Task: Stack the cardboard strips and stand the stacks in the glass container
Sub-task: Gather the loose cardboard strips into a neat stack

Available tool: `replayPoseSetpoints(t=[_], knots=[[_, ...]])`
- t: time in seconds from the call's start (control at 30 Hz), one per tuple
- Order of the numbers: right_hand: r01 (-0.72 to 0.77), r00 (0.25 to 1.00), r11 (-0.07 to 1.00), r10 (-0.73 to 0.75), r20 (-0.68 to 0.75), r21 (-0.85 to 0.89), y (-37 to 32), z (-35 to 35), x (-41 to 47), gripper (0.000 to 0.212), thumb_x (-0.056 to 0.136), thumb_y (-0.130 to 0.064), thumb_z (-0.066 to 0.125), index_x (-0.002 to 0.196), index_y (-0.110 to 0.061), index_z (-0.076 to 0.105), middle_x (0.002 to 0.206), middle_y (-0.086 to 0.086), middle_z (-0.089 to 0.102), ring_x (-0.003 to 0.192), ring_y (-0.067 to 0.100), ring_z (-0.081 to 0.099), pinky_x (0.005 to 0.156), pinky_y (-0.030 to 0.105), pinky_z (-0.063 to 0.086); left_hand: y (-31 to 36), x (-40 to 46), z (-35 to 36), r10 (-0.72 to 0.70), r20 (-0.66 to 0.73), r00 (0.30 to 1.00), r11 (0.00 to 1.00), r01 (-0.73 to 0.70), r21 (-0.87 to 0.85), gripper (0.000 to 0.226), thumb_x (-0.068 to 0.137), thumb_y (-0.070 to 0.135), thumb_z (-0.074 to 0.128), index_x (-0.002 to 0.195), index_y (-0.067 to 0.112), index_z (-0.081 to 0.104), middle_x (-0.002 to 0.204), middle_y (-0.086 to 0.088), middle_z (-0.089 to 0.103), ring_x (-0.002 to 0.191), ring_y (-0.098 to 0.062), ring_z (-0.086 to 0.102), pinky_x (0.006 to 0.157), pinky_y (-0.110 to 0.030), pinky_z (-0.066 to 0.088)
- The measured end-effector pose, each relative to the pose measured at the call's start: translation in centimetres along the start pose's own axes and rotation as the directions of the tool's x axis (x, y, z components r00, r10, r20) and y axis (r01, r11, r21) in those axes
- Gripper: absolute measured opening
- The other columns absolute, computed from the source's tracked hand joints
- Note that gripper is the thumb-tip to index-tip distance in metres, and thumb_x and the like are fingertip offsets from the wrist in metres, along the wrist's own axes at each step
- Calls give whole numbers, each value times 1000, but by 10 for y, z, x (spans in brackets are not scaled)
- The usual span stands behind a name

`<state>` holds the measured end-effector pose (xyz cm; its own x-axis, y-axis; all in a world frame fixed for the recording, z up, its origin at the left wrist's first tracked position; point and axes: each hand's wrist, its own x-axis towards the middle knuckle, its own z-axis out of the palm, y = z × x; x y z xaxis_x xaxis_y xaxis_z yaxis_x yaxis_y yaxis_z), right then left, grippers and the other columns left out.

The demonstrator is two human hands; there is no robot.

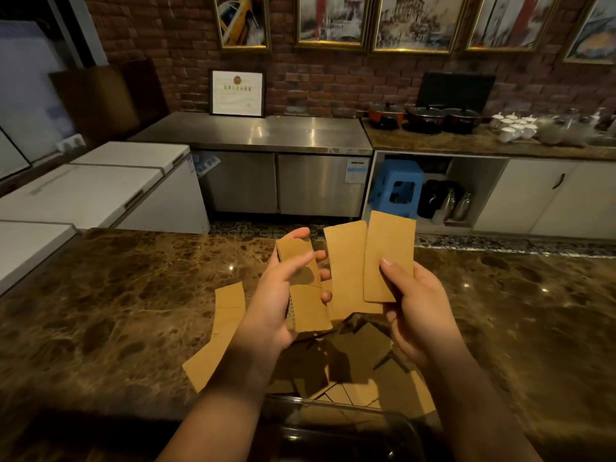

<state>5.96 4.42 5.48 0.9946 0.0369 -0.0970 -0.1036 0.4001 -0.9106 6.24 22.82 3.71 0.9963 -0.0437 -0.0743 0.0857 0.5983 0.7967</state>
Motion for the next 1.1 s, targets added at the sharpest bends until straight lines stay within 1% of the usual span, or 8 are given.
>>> replayPoseSetpoints(t=[0.2,0.37,0.53,0.7,0.87,0.97,1.03,1.1], knots=[[-93,994,987,100,-44,133,-5,7,1,13,100,-15,56,109,-14,66,94,7,80,85,19,77,60,27,61,-5,-2,8,77,-21,997,987,-73,146,37,83,25,69,114,45,66,110,-3,76,92,-23,75,68,-39,59],[-132,990,975,138,-25,179,-5,6,1,15,101,-12,54,112,-12,64,99,11,79,93,25,76,74,41,64,-7,-2,10,72,-25,997,991,-69,116,47,74,17,74,112,44,67,107,-4,77,94,-26,75,68,-40,60],[-125,992,980,127,3,154,-4,6,0,17,100,-7,54,112,-9,65,94,8,80,84,20,77,61,28,61,-12,4,7,43,-82,996,995,-36,91,53,82,-1,68,110,44,68,96,-1,78,84,-25,76,59,-39,59],[-57,998,991,56,11,120,-4,7,-1,17,100,-5,52,108,-11,66,89,4,80,80,17,77,59,25,60,-13,9,3,26,-158,987,997,-15,74,51,82,1,69,110,44,67,96,-3,78,83,-26,76,57,-40,59],[138,985,990,-138,100,12,-7,2,0,39,88,11,57,93,-21,79,93,2,80,87,17,76,66,25,60,-9,9,3,-167,-164,972,980,146,-133,26,89,22,70,113,31,67,99,-16,73,74,-32,71,59,-42,56],[328,928,941,-304,214,-86,-6,-4,2,45,75,15,61,75,-25,83,95,-1,80,110,15,69,83,27,58,-6,6,4,-284,-114,952,959,278,-63,18,92,29,67,109,26,73,98,-19,76,74,-34,73,62,-44,59],[438,875,867,-350,335,-238,-3,-8,3,52,77,18,66,77,-31,83,105,-6,79,127,13,59,99,38,51,-2,1,5,-345,-26,938,939,344,-20,21,88,39,69,103,27,77,96,-17,77,75,-33,74,62,-43,60],[537,820,739,-343,458,-407,0,-13,3,55,76,17,71,83,-36,81,114,-15,75,136,10,48,107,35,41,2,-4,5,-348,54,936,937,347,34,28,81,38,76,107,30,77,103,-16,77,80,-33,75,63,-42,61]])
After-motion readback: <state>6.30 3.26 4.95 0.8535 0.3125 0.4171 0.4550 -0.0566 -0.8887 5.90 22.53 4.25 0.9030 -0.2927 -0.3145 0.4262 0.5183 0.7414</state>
